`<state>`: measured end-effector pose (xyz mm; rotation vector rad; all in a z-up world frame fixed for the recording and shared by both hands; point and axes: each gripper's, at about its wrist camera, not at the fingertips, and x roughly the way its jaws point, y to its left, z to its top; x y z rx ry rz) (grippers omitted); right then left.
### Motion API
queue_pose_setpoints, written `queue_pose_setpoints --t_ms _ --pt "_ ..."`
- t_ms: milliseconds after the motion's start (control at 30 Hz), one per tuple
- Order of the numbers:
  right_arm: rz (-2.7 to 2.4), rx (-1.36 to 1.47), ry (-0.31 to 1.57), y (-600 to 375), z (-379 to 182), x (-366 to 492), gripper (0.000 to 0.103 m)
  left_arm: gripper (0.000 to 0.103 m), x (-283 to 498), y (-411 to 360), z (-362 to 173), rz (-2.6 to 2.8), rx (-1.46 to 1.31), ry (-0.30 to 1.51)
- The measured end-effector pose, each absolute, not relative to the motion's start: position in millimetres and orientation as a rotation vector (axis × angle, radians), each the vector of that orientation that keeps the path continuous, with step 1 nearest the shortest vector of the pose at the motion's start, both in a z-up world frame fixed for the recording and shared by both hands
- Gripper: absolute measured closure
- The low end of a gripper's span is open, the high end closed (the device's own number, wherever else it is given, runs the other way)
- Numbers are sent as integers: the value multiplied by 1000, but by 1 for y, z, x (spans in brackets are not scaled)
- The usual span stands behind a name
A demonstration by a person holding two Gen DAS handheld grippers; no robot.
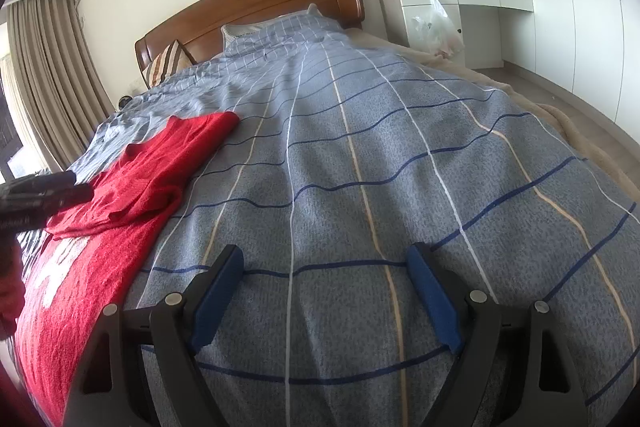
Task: Fold small clothes
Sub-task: 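Grasp the other sleeve cuff with the left gripper and fold it across the body, then grasp the sweater side edge with the left gripper and fold it inward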
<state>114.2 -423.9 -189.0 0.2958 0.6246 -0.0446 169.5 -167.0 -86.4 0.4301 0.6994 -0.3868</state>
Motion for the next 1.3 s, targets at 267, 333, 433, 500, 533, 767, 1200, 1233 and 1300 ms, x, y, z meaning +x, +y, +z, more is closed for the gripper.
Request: queue_pose_setpoints --t_ms 267,333,433,500,533,767,1200,1233,1300 --pt "-41 298 621 -425 -189 113 20 1 136 -46 -74 -204 427 675" --pt "-43 296 623 -424 -189 114 20 1 142 -5 -82 -124 398 686" --pt "-46 292 627 -424 -189 114 19 1 163 58 -97 -5 300 734" --pt "-48 288 630 -422 -188 115 19 1 177 100 -105 74 191 748" --pt "-49 287 631 -422 -188 115 19 1 184 118 -110 110 137 753" --pt "-49 286 631 -422 -188 115 19 0 214 172 -162 181 -97 844" --pt "-50 284 629 -422 -189 114 19 0 203 169 -163 185 -103 806" --pt "-50 283 629 -421 -189 114 19 0 203 170 -163 184 -105 806" --pt "-52 281 631 -421 -189 115 19 0 203 171 -163 181 -110 805"
